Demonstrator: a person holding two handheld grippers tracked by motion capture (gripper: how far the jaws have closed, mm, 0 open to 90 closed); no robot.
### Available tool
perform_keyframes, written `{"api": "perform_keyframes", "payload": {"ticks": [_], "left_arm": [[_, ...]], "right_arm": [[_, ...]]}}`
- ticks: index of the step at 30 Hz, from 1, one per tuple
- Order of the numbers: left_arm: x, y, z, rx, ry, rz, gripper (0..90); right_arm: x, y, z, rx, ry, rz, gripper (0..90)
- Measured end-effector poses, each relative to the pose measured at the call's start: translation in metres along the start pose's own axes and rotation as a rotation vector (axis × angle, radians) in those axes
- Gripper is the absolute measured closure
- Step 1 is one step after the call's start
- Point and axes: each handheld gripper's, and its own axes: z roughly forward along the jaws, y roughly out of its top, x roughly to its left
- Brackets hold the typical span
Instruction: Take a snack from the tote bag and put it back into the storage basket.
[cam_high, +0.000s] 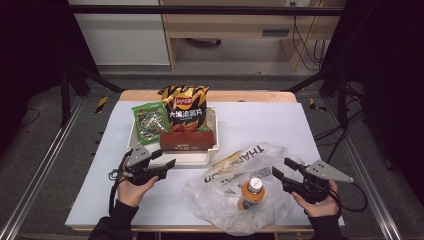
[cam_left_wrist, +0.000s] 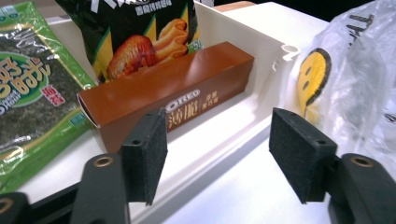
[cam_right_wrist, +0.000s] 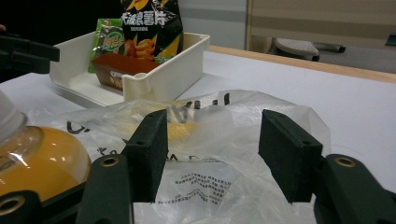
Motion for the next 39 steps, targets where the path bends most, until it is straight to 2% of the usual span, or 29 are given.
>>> {"api": "perform_keyframes", "payload": {"ticks": [4, 8, 12, 18, 29, 33, 39], "left_arm": [[-0.002, -0.006, -0.006, -0.007, 0.0, 0.005, 33.1], [-0.004, -0.01, -0.012, -0.005, 0.0, 0.01, 30.5], [-0.004, -0.013, -0.019, -0.016, 0.015, 0.008, 28.8], [-0.001, -0.017, -0.022, -0.008, 0.03, 0.001, 26.5], [0.001, -0.021, -0.027, -0.009, 0.04, -0.011, 25.1], [0.001, -0.022, -0.027, -0.004, 0.041, -0.009, 24.9], [0.002, -0.023, -0.029, -0.004, 0.046, -0.01, 24.8]], "right_arm": [[0.005, 0.004, -0.004, -0.023, 0.006, -0.012, 40.6], [0.012, 0.007, -0.01, -0.02, 0.014, -0.003, 37.6], [0.018, 0.009, -0.014, -0.039, 0.049, 0.005, 37.4], [0.024, 0.01, -0.018, -0.04, 0.062, -0.002, 35.4], [0.044, 0.015, -0.022, -0.058, 0.166, -0.019, 31.5], [0.05, 0.016, -0.021, -0.063, 0.21, -0.001, 29.6], [0.061, 0.01, -0.014, -0.03, 0.24, -0.012, 29.3]]}}
